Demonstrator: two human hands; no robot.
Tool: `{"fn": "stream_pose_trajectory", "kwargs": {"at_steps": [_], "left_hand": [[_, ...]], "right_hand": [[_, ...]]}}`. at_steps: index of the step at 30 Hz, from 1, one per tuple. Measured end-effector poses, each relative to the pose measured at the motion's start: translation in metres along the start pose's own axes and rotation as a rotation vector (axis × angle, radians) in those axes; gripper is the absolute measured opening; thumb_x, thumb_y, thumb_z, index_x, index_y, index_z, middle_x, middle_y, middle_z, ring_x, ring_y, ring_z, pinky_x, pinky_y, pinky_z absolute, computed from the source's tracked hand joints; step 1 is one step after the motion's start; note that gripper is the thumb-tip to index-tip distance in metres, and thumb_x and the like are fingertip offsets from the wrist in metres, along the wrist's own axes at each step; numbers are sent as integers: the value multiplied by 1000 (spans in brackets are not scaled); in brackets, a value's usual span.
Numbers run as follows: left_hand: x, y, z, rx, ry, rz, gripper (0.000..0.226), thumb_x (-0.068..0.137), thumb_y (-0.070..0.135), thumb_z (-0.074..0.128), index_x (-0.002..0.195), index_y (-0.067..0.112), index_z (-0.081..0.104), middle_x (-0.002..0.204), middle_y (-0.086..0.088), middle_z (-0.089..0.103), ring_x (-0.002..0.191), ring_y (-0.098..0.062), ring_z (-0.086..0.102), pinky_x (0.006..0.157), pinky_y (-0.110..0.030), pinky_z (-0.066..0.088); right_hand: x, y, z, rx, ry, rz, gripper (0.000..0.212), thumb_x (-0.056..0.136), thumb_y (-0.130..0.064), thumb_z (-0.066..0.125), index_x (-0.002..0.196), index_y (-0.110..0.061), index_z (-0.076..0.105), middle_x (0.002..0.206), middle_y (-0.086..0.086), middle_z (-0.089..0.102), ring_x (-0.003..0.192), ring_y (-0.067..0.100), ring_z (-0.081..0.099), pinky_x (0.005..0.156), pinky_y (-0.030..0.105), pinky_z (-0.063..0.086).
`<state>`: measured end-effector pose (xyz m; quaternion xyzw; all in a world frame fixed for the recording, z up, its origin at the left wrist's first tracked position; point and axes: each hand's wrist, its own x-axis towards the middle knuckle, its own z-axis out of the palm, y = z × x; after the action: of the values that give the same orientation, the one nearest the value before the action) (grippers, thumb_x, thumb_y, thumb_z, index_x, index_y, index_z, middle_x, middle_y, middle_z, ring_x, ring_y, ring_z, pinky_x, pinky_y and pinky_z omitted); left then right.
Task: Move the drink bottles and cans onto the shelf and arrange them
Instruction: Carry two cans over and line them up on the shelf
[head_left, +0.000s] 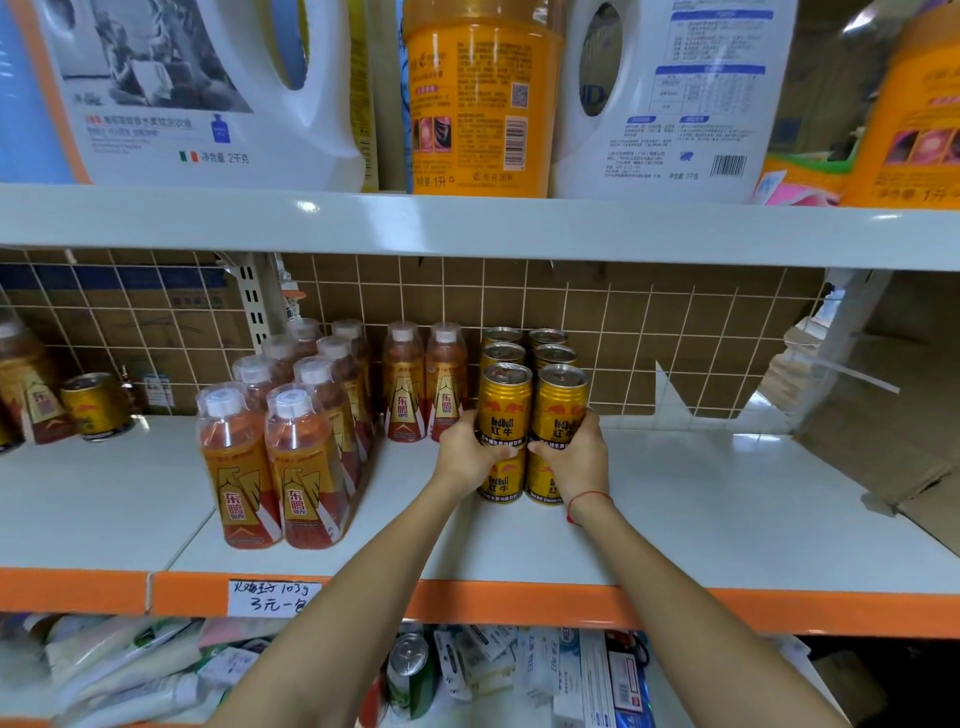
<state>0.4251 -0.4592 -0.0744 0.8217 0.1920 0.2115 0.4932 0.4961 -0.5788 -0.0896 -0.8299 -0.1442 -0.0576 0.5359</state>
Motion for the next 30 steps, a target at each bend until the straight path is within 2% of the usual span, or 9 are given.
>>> {"fn": "stream_pose_trajectory", "kwargs": {"at_steps": [15, 24, 27, 30], "left_hand": [[2, -3, 1, -9, -11, -1, 62, 76, 14, 79, 130, 7, 49, 127, -10, 59, 119, -26, 55, 100, -37, 44], [2, 3, -2, 41, -18, -34, 68, 74, 18, 81, 131, 7, 46, 129, -11, 58, 121, -27, 54, 101, -37, 43], [0, 3, -5, 34, -50, -37, 72, 74, 18, 81, 133, 7, 42, 132, -11, 56, 123, -27, 52, 100, -36, 42], [-5, 3, -8, 5, -92, -14, 77, 75, 18, 80, 137, 8, 35, 135, -9, 52, 126, -26, 50, 102, -38, 41]], "right_hand": [[-3, -1, 0, 1, -16, 17, 70, 76, -22, 77, 131, -11, 36, 131, 10, 52, 119, 31, 52, 98, 45, 45], [-4, -9, -13, -4, -76, 67, 93, 71, -26, 81, 142, -8, 24, 139, 11, 47, 126, 30, 47, 102, 49, 43], [-7, -12, -21, 0, -71, 65, 91, 72, -24, 80, 142, -6, 24, 139, 13, 45, 128, 30, 45, 102, 45, 42], [-8, -15, -29, -44, -62, 41, 97, 74, -23, 79, 147, -7, 16, 147, 14, 35, 135, 30, 35, 106, 42, 36]]}}
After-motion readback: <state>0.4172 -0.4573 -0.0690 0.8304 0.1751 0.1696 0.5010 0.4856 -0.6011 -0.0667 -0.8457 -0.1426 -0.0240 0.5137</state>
